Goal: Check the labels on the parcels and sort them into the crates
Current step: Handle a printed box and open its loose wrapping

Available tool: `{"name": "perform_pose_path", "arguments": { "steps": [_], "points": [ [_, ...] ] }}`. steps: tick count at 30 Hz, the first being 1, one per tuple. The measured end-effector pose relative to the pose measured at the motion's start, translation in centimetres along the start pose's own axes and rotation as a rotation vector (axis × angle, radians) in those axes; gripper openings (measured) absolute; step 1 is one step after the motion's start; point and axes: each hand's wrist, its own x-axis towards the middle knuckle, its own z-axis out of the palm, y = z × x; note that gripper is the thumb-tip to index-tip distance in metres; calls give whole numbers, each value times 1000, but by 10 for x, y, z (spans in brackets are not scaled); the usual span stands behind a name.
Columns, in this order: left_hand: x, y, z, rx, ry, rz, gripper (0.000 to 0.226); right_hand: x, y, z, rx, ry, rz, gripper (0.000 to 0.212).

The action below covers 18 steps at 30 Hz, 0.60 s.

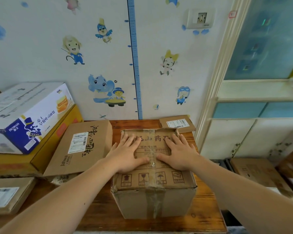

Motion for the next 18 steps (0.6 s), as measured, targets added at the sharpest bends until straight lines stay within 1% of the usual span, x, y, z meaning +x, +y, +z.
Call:
{"name": "perform_pose_path", "arguments": {
  "steps": [4, 13, 17, 18],
  "points": [
    [3, 2, 1, 36, -22, -8, 94, 3, 1, 2, -23, -27, 1, 97],
    [7, 4, -1, 101, -69, -15, 93, 6, 1, 2, -106, -29, -5, 94],
    [4, 4, -6, 121, -49, 4, 94, 0, -3, -2, -151, 56, -95, 91],
    [3, 4, -5, 118, -48, 10, 94, -1, -5, -2, -156, 53, -114, 91]
  ]
}}
